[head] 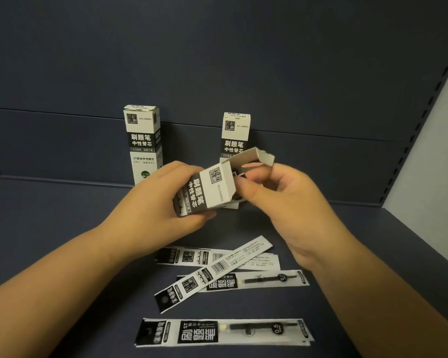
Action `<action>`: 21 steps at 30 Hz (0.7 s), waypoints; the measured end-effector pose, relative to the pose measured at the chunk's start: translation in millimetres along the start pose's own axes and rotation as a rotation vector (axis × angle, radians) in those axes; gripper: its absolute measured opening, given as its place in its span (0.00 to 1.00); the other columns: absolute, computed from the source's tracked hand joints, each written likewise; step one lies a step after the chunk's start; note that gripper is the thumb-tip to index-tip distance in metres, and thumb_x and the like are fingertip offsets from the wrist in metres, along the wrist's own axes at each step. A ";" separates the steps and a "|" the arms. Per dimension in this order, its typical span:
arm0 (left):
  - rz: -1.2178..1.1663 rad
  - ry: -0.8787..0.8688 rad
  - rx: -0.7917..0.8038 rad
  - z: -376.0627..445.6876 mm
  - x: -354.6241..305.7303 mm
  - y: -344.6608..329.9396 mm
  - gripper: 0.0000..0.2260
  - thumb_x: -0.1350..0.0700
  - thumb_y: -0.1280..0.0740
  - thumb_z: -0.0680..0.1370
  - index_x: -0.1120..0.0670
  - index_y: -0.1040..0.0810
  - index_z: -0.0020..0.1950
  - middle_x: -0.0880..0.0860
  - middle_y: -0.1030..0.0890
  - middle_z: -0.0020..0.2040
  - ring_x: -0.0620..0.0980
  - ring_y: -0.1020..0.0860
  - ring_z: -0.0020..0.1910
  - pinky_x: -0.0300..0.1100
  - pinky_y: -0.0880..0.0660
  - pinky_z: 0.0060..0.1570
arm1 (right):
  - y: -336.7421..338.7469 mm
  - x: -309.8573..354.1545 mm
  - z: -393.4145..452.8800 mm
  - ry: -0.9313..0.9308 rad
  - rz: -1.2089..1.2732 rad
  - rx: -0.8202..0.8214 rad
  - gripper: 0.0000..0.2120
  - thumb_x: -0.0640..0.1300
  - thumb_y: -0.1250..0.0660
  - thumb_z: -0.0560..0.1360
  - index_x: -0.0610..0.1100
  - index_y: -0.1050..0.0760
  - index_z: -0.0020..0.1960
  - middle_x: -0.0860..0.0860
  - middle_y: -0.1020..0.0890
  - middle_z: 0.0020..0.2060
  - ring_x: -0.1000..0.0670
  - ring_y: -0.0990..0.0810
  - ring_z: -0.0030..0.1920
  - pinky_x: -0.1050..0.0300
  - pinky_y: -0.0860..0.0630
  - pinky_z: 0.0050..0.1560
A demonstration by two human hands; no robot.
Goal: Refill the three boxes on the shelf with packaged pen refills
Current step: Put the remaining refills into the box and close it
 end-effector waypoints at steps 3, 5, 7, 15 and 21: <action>0.026 -0.027 0.036 -0.9 -2.9 -1.9 0.22 0.41 0.27 0.70 0.40 0.25 0.63 0.38 0.24 0.54 0.39 0.24 0.54 0.40 0.25 0.50 | -3.6 -6.4 0.1 -0.041 -0.084 0.033 0.03 0.45 0.23 0.73 0.47 0.15 0.44 0.55 0.13 0.47 0.56 0.15 0.50 0.63 0.21 0.51; 0.022 -0.029 0.047 -1.0 -2.5 -2.6 0.22 0.41 0.26 0.70 0.40 0.25 0.63 0.38 0.24 0.54 0.39 0.23 0.54 0.40 0.24 0.50 | -5.3 -6.8 -1.2 -0.038 -0.119 0.040 0.01 0.45 0.24 0.74 0.48 0.15 0.44 0.55 0.13 0.46 0.58 0.15 0.48 0.68 0.23 0.46; 0.008 -0.014 0.028 -0.5 0.2 -1.3 0.22 0.41 0.26 0.70 0.41 0.24 0.62 0.38 0.24 0.53 0.39 0.24 0.54 0.40 0.25 0.50 | -4.0 -3.3 -1.9 0.001 -0.083 0.029 0.01 0.45 0.25 0.75 0.49 0.15 0.46 0.56 0.13 0.45 0.60 0.16 0.47 0.68 0.23 0.46; -0.074 0.072 -0.050 -1.2 10.1 13.6 0.22 0.47 0.24 0.69 0.36 0.28 0.59 0.35 0.23 0.52 0.32 0.25 0.53 0.25 0.31 0.45 | 20.0 -7.4 8.9 0.092 -0.602 0.142 0.10 0.47 0.33 0.79 0.55 0.23 0.60 0.58 0.18 0.47 0.61 0.19 0.44 0.64 0.24 0.48; -0.084 0.065 -0.062 -3.4 9.8 16.6 0.22 0.47 0.24 0.69 0.32 0.30 0.56 0.34 0.23 0.53 0.32 0.25 0.54 0.21 0.32 0.47 | 4.1 -12.4 -2.3 0.060 -1.039 0.727 0.27 0.61 0.30 0.75 0.56 0.27 0.72 0.61 0.26 0.66 0.61 0.29 0.66 0.59 0.31 0.69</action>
Point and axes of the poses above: each hand's wrist, its own z-axis towards the middle knuckle, its own y-axis out of the back of the hand, x = y × z, the point moved 2 cm from there along z, towards the middle knuckle
